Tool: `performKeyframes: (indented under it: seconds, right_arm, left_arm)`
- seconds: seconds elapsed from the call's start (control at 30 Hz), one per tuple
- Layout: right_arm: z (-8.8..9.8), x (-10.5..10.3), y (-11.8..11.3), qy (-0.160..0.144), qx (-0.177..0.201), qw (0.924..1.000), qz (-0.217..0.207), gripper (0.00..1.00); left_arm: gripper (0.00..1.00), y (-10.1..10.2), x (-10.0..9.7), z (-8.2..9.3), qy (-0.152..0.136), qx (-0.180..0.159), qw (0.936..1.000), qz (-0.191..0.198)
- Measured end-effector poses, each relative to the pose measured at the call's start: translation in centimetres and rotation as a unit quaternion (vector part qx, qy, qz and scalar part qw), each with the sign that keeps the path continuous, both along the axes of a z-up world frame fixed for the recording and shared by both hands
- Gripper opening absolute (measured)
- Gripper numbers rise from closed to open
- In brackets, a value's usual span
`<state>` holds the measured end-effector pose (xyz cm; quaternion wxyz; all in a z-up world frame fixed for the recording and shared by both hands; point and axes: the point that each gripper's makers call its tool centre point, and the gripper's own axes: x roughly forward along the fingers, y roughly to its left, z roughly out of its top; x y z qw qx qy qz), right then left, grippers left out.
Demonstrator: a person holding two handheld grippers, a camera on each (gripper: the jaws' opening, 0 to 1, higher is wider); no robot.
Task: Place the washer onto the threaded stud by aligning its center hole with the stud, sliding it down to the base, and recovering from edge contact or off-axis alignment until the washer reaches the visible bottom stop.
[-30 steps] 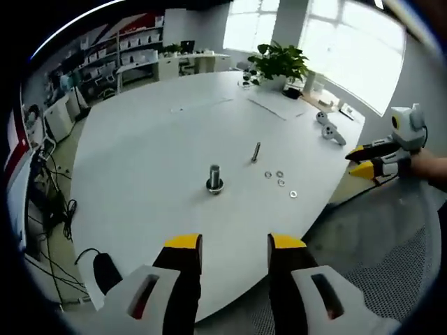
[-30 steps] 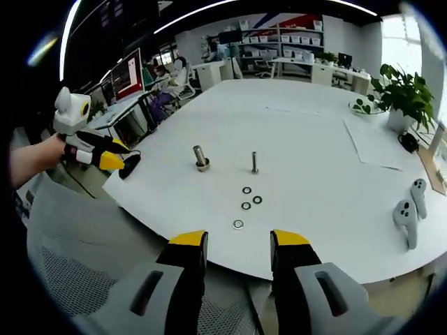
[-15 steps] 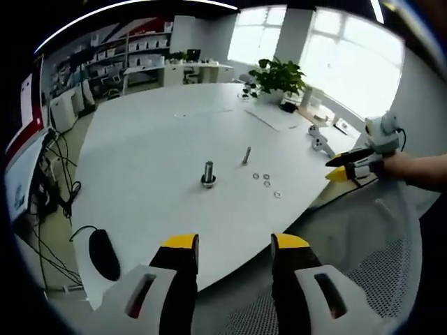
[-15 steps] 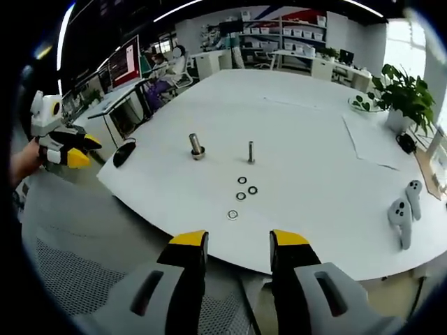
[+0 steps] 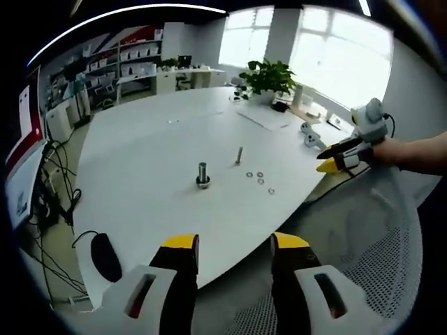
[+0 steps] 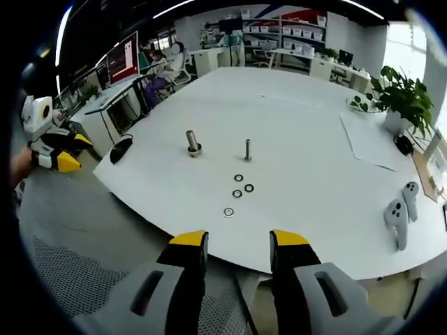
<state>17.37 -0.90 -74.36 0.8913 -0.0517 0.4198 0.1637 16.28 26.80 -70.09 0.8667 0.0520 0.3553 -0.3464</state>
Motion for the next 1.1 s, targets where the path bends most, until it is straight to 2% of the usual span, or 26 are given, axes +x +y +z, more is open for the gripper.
performKeyframes:
  seconds: [0.07,0.17,0.27,0.47,0.8,1.1]
  right_arm:
    - [-0.03,0.04,-0.01,0.000,-0.001,1.0000,0.001,0.38]
    - [-0.09,-0.04,0.05,0.003,-0.002,1.0000,0.002,0.38]
    - [-0.26,-0.09,-0.12,0.006,-0.009,0.9999,0.003,0.37]
    - [-0.20,-0.10,-0.08,0.004,-0.008,1.0000,0.001,0.37]
    - [0.19,0.09,0.01,-0.005,0.002,0.9999,-0.009,0.37]
    - [0.22,0.04,0.65,-0.005,-0.005,0.9999,0.013,0.37]
  left_arm:
    - [0.39,0.28,0.08,-0.35,-0.003,0.009,1.0000,-0.001]
    - [0.39,0.18,0.17,-0.23,0.003,-0.008,0.9999,0.010]
    - [0.40,0.11,0.28,-0.20,-0.012,0.001,0.9999,0.007]
    - [0.40,-0.22,-0.03,-0.23,-0.020,0.006,0.9997,-0.008]
    - [0.40,-0.05,-0.08,-0.35,-0.018,0.000,0.9998,-0.007]
    - [0.41,-0.16,-0.22,-0.36,-0.016,-0.004,0.9998,-0.010]
